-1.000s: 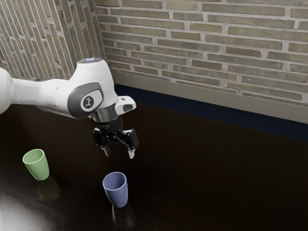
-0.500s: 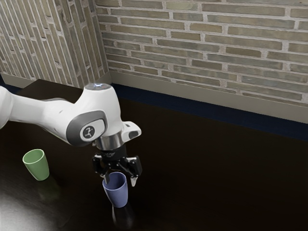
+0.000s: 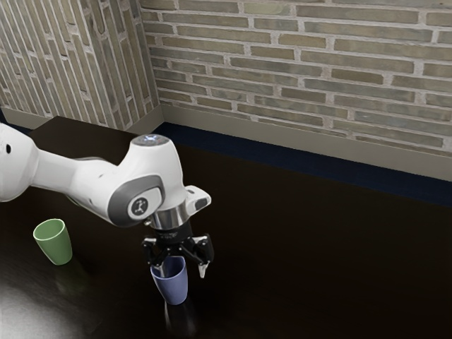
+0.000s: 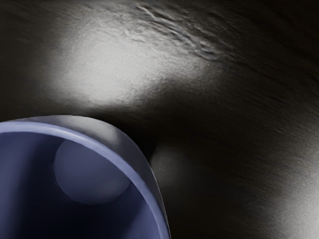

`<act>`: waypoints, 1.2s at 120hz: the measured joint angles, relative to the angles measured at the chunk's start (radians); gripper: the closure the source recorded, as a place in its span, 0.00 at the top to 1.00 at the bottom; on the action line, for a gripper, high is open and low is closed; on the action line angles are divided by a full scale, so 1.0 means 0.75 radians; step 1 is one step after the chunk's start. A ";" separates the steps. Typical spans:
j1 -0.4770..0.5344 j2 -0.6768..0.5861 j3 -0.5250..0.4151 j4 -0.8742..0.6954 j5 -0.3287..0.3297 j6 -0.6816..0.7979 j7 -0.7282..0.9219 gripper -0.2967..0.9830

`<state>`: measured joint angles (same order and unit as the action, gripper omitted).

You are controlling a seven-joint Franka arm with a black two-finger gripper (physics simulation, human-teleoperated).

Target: Place the right cup onto the left cup

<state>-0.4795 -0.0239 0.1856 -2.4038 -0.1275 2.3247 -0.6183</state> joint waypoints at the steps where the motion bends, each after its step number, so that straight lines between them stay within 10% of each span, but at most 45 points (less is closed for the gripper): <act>1: 0.000 0.002 0.000 0.000 0.000 0.002 -0.002 0.72; 55: 0.003 0.012 0.000 -0.002 -0.018 0.041 -0.061 0.23; 144: 0.000 -0.039 -0.007 0.006 0.019 0.004 -0.112 0.15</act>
<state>-0.4794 -0.0529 0.1807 -2.3990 -0.1134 2.3278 -0.7026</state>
